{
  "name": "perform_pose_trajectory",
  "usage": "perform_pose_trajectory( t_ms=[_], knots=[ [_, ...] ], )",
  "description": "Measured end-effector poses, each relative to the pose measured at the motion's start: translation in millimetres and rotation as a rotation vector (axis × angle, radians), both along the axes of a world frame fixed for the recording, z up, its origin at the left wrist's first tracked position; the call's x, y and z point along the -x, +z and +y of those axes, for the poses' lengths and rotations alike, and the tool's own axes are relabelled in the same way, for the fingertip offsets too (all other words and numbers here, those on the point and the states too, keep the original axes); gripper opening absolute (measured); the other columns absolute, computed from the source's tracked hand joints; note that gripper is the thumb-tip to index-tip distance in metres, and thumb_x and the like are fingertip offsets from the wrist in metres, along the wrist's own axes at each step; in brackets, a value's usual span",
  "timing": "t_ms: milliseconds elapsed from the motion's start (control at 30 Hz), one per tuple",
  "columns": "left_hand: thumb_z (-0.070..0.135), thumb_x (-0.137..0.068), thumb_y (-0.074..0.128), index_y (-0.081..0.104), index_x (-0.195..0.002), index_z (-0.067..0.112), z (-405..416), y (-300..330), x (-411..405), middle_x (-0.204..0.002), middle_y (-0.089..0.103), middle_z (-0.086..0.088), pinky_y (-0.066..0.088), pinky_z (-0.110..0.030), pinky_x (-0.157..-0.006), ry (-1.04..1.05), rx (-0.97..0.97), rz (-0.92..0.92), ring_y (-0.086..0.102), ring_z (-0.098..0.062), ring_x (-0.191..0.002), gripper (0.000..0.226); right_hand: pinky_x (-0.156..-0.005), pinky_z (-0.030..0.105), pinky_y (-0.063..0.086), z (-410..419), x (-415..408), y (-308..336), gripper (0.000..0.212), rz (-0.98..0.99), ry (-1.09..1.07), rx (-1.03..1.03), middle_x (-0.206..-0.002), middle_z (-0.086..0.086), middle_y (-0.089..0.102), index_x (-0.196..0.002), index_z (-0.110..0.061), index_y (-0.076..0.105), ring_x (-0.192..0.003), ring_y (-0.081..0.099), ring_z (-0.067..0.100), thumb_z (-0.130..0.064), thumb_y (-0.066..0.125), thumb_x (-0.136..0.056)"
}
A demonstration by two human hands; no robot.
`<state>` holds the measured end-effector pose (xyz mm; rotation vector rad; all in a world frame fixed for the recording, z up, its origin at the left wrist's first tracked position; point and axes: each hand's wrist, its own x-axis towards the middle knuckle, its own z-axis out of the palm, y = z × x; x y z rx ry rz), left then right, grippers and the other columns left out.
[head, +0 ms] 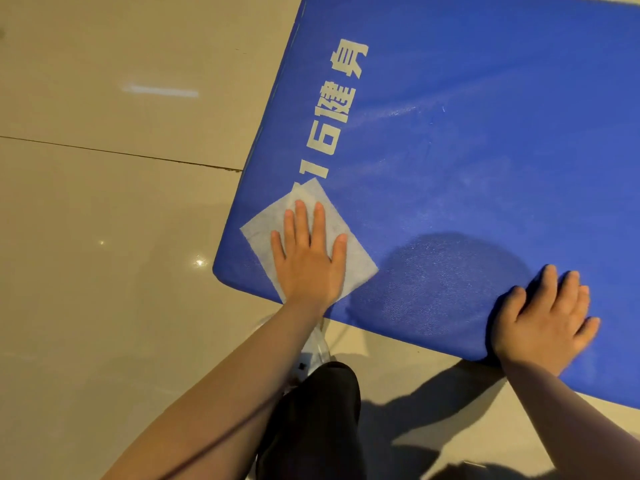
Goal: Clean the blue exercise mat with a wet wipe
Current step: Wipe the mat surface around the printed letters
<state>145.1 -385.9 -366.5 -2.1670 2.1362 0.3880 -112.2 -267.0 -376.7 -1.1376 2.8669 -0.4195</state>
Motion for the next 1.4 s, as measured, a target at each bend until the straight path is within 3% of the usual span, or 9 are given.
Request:
perform_pose_trajectory(
  t_ms=[200, 467, 600, 667, 733, 933, 1067, 1267, 1400],
  knots=[
    [0.059, -0.101, 0.028, -0.001, -0.159, 0.021, -5, 14, -48, -0.166, -0.008, -0.005, -0.007, -0.044, -0.12, 0.535, -0.089, 0.163, -0.01, -0.023, -0.153, 0.074, -0.112, 0.059, 0.017, 1, 2, -5, 0.053, 0.01, 0.017, 0.027, -0.153, 0.017, 0.03, -0.141, -0.011, 0.037, -0.142, 0.025, 0.033, -0.036, 0.03, -0.095],
    [0.055, -0.103, 0.026, -0.008, -0.158, 0.017, -1, 15, -23, -0.163, -0.018, -0.014, -0.01, -0.054, -0.118, 0.64, -0.136, 0.172, -0.019, -0.035, -0.15, 0.075, -0.115, 0.06, 0.011, 1, 2, -4, 0.055, -0.016, -0.002, 0.011, -0.157, 0.015, 0.025, -0.145, -0.013, 0.032, -0.146, 0.019, 0.033, -0.038, 0.03, -0.097],
    [0.063, -0.099, 0.011, -0.011, -0.156, 0.012, 6, 7, -7, -0.161, -0.018, -0.024, -0.012, -0.056, -0.117, 0.466, -0.171, 0.055, -0.017, -0.044, -0.148, 0.08, -0.115, 0.059, 0.011, 2, 1, -5, 0.056, -0.013, -0.004, 0.016, -0.157, 0.015, 0.026, -0.146, -0.013, 0.033, -0.146, 0.02, 0.034, -0.039, 0.028, -0.096],
    [0.064, -0.092, 0.001, 0.009, -0.157, 0.006, 15, 5, 8, -0.159, 0.001, -0.033, -0.003, -0.06, -0.117, 0.266, -0.107, 0.016, 0.003, -0.053, -0.146, 0.088, -0.115, 0.059, 0.011, 2, 1, -5, 0.057, -0.012, -0.004, 0.018, -0.157, 0.016, 0.026, -0.146, -0.013, 0.033, -0.146, 0.02, 0.034, -0.04, 0.027, -0.096],
    [0.061, -0.093, 0.012, 0.03, -0.152, 0.003, 29, 0, 28, -0.155, 0.022, -0.034, 0.005, -0.062, -0.117, 0.035, -0.006, 0.022, 0.025, -0.055, -0.141, 0.084, -0.115, 0.059, 0.01, 2, 1, -5, 0.057, -0.013, -0.008, 0.011, -0.158, 0.016, 0.026, -0.146, -0.013, 0.033, -0.146, 0.019, 0.034, -0.04, 0.027, -0.096],
    [0.058, -0.093, 0.025, 0.029, -0.154, 0.014, 66, -7, 63, -0.161, 0.026, -0.016, 0.013, -0.05, -0.12, -0.886, 0.076, 0.001, 0.019, -0.037, -0.149, 0.076, -0.116, 0.058, 0.01, 0, 1, -2, 0.058, -0.025, -0.01, -0.005, -0.158, 0.015, 0.027, -0.147, -0.013, 0.035, -0.147, 0.019, 0.034, -0.04, 0.028, -0.096],
    [0.063, -0.091, 0.028, 0.037, -0.152, 0.019, 64, -17, 62, -0.16, 0.028, -0.012, 0.014, -0.049, -0.121, -1.076, 0.15, 0.1, 0.021, -0.033, -0.15, 0.076, -0.116, 0.057, 0.01, 0, 0, -3, 0.06, -0.026, -0.019, -0.009, -0.158, 0.015, 0.026, -0.147, -0.013, 0.035, -0.147, 0.019, 0.032, -0.041, 0.027, -0.095],
    [0.07, -0.095, 0.026, 0.044, -0.149, 0.026, 16, -18, 34, -0.158, 0.035, -0.007, 0.014, -0.054, -0.117, -0.651, 0.191, 0.075, 0.024, -0.033, -0.148, 0.072, -0.117, 0.056, 0.009, 1, 0, 1, 0.06, -0.034, -0.021, -0.036, -0.159, 0.013, 0.026, -0.148, -0.013, 0.035, -0.148, 0.018, 0.032, -0.042, 0.025, -0.096],
    [0.066, -0.097, 0.017, 0.006, -0.158, 0.032, -43, -1, -27, -0.167, 0.0, -0.002, -0.003, -0.051, -0.12, -0.165, 0.026, -0.008, -0.002, -0.032, -0.153, 0.07, -0.117, 0.056, 0.01, 0, 0, -3, 0.06, -0.025, -0.006, -0.033, -0.159, 0.014, 0.027, -0.148, -0.013, 0.036, -0.147, 0.019, 0.032, -0.041, 0.025, -0.096]
  ],
)
